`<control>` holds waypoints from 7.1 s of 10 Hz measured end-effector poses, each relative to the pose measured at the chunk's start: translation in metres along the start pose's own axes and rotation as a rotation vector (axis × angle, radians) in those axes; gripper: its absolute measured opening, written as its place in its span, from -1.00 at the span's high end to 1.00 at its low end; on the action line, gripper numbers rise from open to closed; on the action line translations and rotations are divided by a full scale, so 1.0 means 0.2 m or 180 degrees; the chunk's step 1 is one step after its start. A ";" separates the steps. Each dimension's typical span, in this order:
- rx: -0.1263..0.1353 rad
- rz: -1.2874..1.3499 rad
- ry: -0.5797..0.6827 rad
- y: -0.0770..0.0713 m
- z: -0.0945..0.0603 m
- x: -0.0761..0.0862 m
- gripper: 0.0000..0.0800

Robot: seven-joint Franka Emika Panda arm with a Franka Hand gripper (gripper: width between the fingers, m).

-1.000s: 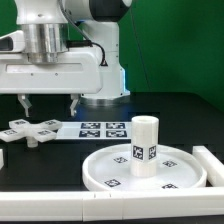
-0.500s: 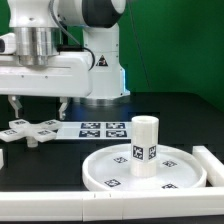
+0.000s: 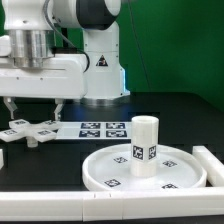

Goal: Assemble round table

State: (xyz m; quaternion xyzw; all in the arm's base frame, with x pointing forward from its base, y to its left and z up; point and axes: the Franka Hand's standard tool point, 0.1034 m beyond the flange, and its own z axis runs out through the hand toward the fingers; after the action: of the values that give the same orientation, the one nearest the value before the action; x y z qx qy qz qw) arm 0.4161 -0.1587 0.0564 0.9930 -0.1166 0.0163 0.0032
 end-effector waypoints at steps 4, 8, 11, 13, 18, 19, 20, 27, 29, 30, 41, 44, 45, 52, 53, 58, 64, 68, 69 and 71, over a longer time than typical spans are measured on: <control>-0.0020 -0.0245 -0.0051 0.05 0.04 -0.03 -0.62; -0.0021 -0.0351 -0.0088 0.08 0.06 -0.05 -0.62; -0.0024 -0.0366 -0.0112 0.08 0.08 -0.06 -0.62; -0.0026 -0.0372 -0.0132 0.08 0.09 -0.06 -0.62; -0.0029 -0.0376 -0.0169 0.08 0.12 -0.08 -0.62; -0.0030 -0.0376 -0.0178 0.08 0.12 -0.09 -0.62; -0.0031 -0.0376 -0.0185 0.08 0.13 -0.09 -0.62; -0.0034 -0.0383 -0.0219 0.08 0.15 -0.10 -0.11; -0.0033 -0.0402 -0.0221 0.06 0.15 -0.10 -0.11; -0.0030 -0.0406 -0.0224 0.05 0.15 -0.10 -0.11; 0.0216 -0.0150 -0.0270 -0.72 -0.17 0.08 -0.11; 0.0212 -0.0148 -0.0284 -0.71 -0.16 0.08 -0.11; 0.0211 -0.0148 -0.0285 -0.71 -0.16 0.08 -0.11; 0.0276 -0.0225 -0.0262 -0.97 -0.33 0.26 -0.11; 0.0276 -0.0225 -0.0262 -0.97 -0.33 0.25 -0.11; 0.0318 -0.0394 -0.0223 -1.06 -0.42 0.46 -0.11; 0.0290 -0.0420 -0.0234 -1.05 -0.38 0.48 -0.11; 0.0273 -0.0556 -0.0258 -1.06 -0.33 0.48 -0.11; 0.0266 -0.0556 -0.0273 -1.05 -0.32 0.48 -0.11; 0.0262 -0.0556 -0.0284 -1.06 -0.31 0.47 -0.11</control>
Offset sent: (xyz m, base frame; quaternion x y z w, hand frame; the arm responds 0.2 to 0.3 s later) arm -0.0048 -0.0051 -0.0071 0.0082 0.0079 -0.0305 0.9995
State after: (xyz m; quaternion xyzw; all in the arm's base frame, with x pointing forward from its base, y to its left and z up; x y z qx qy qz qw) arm 0.5542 0.0256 0.1208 0.9984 -0.0289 -0.0235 -0.0415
